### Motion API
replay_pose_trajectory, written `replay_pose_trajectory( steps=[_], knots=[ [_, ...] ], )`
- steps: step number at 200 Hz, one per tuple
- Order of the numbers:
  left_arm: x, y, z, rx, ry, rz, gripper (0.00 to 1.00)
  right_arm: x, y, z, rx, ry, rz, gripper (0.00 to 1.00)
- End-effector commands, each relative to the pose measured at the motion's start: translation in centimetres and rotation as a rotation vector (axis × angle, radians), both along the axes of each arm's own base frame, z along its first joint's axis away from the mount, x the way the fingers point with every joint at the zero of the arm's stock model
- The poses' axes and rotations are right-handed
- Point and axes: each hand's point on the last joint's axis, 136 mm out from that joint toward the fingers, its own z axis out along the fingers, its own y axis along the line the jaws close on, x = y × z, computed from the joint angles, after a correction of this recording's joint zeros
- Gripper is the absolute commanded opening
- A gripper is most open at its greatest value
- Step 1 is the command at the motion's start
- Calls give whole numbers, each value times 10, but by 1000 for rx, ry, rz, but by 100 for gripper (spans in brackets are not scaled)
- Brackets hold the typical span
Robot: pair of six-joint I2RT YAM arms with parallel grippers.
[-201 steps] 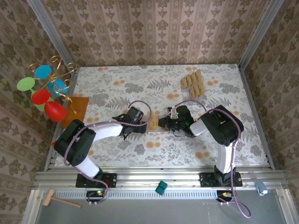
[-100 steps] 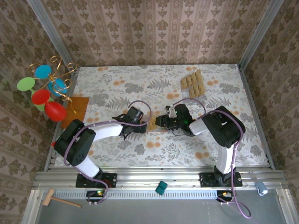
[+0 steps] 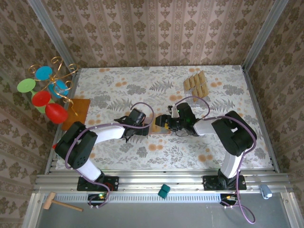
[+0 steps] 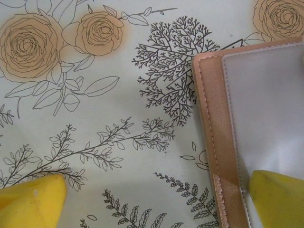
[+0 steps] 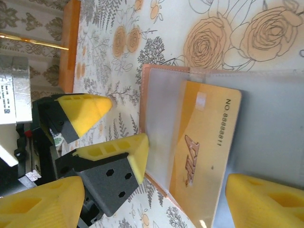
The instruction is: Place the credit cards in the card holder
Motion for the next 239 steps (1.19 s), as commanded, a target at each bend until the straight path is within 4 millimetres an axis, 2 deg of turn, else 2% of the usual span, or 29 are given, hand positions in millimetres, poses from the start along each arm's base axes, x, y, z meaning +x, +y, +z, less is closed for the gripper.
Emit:
replay_pose_trajectory(
  steps=[1, 39, 63, 83, 108, 132, 178, 239],
  knots=[
    [-12, 15, -12, 49, 41, 7, 100, -3, -17, -16, -114, 42, -35, 81],
    [-13, 14, -13, 37, 44, 4, 100, -1, -21, -2, -151, 17, -42, 81],
    [-13, 13, -13, 31, 39, 1, 100, 0, -25, -1, -186, 23, -44, 74],
    [-12, 12, -12, 25, 34, 1, 100, -1, -30, -5, -230, 38, -46, 57],
    [-11, 11, -12, 18, 30, -1, 100, -2, -34, -13, -279, 58, -41, 24],
    [-10, 10, -13, 17, 30, -3, 100, -2, -36, -20, -312, 67, -40, 8],
    [-11, 10, -12, 17, 30, -4, 100, -3, -32, -27, -334, 77, -23, 2],
    [-12, 12, -12, 23, 31, -1, 100, -2, -20, -34, -329, 84, 0, 1]
  ],
)
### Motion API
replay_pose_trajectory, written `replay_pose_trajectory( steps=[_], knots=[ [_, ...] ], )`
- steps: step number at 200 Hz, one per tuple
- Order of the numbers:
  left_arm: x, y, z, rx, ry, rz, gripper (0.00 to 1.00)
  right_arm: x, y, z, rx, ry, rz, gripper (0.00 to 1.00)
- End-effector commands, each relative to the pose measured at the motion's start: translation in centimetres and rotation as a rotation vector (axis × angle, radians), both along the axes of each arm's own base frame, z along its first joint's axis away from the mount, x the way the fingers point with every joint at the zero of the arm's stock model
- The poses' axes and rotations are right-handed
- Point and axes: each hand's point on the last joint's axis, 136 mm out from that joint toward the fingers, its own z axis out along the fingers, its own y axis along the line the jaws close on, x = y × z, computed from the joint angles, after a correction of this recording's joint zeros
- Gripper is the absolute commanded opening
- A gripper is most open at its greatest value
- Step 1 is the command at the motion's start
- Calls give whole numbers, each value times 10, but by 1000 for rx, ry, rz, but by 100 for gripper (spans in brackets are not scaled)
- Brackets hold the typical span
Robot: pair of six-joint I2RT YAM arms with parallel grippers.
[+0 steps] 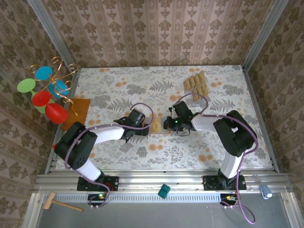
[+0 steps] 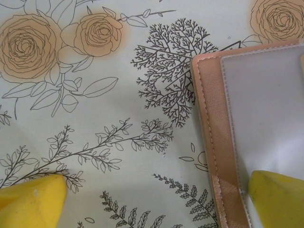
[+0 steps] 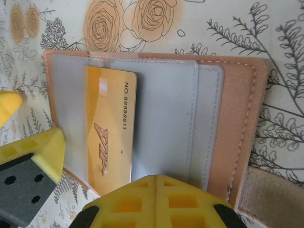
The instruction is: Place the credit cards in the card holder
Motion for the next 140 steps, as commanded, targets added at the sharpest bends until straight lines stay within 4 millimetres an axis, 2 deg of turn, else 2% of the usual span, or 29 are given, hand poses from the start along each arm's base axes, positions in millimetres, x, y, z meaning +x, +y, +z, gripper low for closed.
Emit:
replay_pose_trajectory(
  steps=[1, 93, 140],
  knots=[
    [-12, 13, -12, 41, 47, 1, 100, 3, 6, 0, -12, -1, 14, 1],
    [-12, 12, -12, 40, 48, 1, 100, -1, 14, -6, -17, 6, 37, 0],
    [-12, 13, -13, 41, 50, 1, 100, 0, -5, -1, -109, -26, 12, 1]
  ],
)
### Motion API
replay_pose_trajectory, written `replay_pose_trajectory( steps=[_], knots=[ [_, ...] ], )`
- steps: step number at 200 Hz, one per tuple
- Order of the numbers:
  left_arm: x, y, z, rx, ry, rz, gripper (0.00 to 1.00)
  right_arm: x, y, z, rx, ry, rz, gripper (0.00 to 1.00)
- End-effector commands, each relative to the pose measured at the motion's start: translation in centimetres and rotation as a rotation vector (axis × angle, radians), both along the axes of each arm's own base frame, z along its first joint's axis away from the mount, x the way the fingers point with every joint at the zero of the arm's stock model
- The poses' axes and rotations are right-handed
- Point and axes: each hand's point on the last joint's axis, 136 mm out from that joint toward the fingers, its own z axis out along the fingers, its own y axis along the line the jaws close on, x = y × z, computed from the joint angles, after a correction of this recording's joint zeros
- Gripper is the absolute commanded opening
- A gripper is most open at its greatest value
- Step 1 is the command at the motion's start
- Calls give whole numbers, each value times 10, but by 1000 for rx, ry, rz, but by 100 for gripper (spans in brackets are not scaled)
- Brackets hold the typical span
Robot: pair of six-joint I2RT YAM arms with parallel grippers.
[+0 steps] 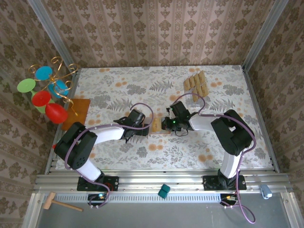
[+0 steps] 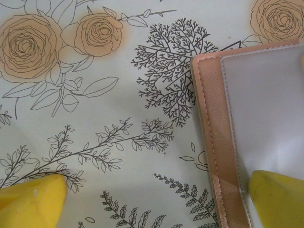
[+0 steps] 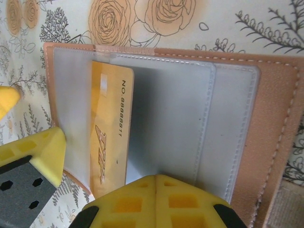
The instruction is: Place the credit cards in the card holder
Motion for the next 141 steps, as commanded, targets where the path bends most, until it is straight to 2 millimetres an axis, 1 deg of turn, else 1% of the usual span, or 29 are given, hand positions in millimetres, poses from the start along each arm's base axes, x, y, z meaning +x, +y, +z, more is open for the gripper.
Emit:
replay_pose_trajectory(
  steps=[1, 13, 30, 43, 57, 70, 86, 97, 141],
  knots=[
    [-12, 12, -12, 41, 50, 0, 100, 0, -14, 2, -88, -20, -12, 0],
    [-11, 12, -11, 40, 47, 0, 100, 1, -18, 6, -89, -28, -27, 1],
    [-11, 12, -12, 41, 48, 0, 100, 2, -18, 12, -76, -38, -32, 3],
    [-11, 12, -12, 41, 49, 0, 100, 1, -14, 17, -51, -38, -30, 9],
    [-11, 12, -12, 41, 47, 0, 100, 0, -11, 20, -29, -35, -27, 13],
    [-11, 12, -13, 40, 49, 1, 100, -1, -9, 20, -12, -28, -25, 15],
    [-11, 11, -12, 40, 48, 0, 100, -2, -5, 19, 15, -18, -23, 23],
    [-11, 11, -13, 41, 49, -1, 100, -3, -3, 18, 28, -10, -19, 27],
    [-11, 12, -13, 44, 48, 0, 100, -5, 4, 11, 57, 16, -12, 28]
  ],
)
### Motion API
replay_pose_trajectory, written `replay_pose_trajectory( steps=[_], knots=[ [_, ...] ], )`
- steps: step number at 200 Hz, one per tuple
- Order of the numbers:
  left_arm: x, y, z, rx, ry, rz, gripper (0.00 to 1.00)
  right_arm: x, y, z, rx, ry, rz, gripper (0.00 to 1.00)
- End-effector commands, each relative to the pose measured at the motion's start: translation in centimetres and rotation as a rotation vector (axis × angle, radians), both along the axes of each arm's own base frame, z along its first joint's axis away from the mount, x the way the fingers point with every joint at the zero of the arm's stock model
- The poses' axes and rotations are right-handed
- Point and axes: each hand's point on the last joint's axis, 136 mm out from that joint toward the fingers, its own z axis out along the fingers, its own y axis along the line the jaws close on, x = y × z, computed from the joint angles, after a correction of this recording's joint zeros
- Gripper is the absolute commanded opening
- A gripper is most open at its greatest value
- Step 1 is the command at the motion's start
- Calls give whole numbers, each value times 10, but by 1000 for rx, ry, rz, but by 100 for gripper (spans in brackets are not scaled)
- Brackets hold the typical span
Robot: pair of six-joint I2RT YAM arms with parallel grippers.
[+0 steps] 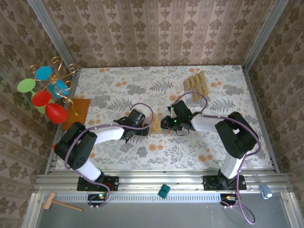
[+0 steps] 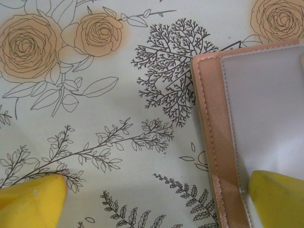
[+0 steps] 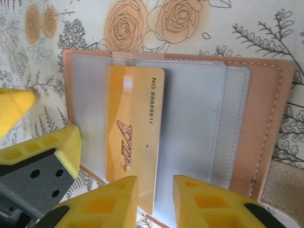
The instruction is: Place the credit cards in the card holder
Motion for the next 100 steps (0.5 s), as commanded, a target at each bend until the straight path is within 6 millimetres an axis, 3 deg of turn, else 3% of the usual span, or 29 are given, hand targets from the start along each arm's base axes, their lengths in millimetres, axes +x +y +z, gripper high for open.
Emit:
replay_pose_trajectory(
  steps=[1, 100],
  knots=[
    [-11, 12, -13, 44, 48, 1, 100, -4, 5, -6, 32, 28, 7, 28],
    [-11, 13, -13, 46, 47, 1, 100, -9, 9, -16, 24, 54, 18, 27]
  ],
)
